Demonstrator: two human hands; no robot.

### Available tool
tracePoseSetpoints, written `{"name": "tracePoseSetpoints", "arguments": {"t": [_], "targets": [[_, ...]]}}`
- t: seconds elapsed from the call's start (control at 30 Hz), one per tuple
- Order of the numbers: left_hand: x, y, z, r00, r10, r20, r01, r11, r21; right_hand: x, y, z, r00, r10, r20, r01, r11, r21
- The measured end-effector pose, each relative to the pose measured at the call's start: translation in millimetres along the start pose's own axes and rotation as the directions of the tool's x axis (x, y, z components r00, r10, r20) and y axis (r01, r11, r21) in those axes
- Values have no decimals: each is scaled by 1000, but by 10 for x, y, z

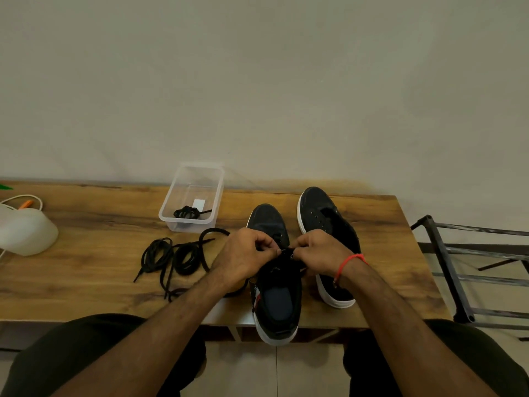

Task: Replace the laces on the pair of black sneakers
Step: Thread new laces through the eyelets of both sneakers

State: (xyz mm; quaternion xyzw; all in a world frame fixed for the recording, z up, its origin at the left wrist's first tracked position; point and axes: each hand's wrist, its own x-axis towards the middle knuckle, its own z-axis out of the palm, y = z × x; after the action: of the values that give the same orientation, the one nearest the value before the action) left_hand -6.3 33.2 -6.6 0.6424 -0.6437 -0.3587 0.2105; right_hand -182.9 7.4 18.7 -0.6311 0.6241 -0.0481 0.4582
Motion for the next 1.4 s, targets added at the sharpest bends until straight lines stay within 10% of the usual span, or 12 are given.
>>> {"name": "tracePoseSetpoints", "arguments": {"t": [0.83,1.13,1.2,1.27,1.33,1.4], "targets": [[-19,32,98,996,50,-77,-40,991,125,59,23,-6,998,49,30,-54,976,211],[-20,24,72,994,-16,-108,37,979,200,117,60,63,988,-26,-152,63,967,245],[5,21,19,993,-56,-101,78,969,233,111,37,34,973,35,-226,92,846,526],[28,8,-48,991,-91,-99,113,962,249,87,-26,-74,955,109,-275,192,481,855],[48,-25,-93,989,-115,-89,133,963,234,73,-56,-235,900,170,-400,379,146,914],[62,-60,-115,990,-129,-56,136,977,166,70,-25,-378,799,168,-578,561,139,816]]}}
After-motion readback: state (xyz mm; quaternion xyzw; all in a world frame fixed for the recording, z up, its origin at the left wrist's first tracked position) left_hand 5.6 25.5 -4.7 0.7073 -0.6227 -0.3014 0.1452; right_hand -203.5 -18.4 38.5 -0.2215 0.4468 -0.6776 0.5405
